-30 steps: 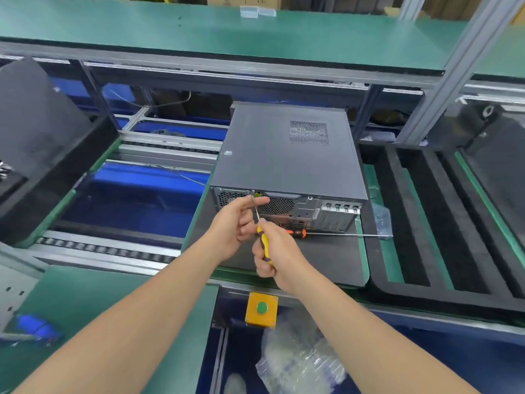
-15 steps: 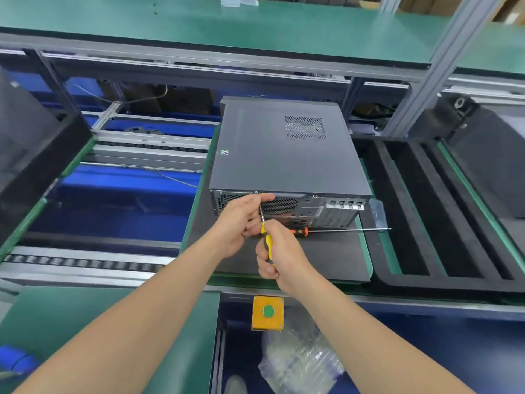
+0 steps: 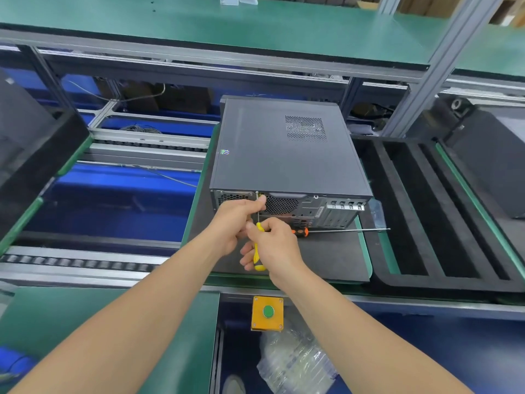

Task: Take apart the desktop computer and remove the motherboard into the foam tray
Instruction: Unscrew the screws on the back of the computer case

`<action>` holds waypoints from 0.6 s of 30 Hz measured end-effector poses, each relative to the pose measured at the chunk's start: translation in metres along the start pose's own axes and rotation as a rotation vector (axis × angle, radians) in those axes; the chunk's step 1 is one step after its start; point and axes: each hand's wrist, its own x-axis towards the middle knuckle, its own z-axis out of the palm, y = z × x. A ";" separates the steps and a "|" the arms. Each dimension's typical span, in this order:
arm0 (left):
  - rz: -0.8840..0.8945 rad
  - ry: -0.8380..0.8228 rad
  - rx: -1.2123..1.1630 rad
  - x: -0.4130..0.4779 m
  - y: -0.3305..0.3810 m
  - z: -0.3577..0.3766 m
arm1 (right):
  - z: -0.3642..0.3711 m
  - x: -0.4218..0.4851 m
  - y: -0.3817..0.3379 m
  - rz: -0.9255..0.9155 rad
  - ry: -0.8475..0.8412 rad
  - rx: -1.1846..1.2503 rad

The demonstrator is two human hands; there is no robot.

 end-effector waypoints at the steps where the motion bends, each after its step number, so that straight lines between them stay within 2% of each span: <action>1: -0.015 0.003 -0.001 0.000 0.003 0.001 | 0.000 0.000 -0.001 -0.011 0.021 -0.012; 4: -0.065 0.002 -0.054 0.000 0.009 0.005 | -0.002 0.001 -0.001 0.029 0.004 0.084; 7: -0.116 -0.035 -0.168 0.003 0.008 0.008 | -0.010 -0.002 -0.002 0.221 -0.201 0.422; 9: -0.151 -0.078 -0.249 0.006 0.005 0.006 | -0.020 -0.004 -0.001 0.278 -0.361 0.534; 13: -0.156 -0.145 -0.352 0.012 -0.003 0.001 | -0.037 -0.006 0.000 0.256 -0.497 0.526; 18: -0.102 -0.152 -0.325 0.011 -0.009 0.000 | -0.039 -0.001 0.000 0.151 -0.475 0.437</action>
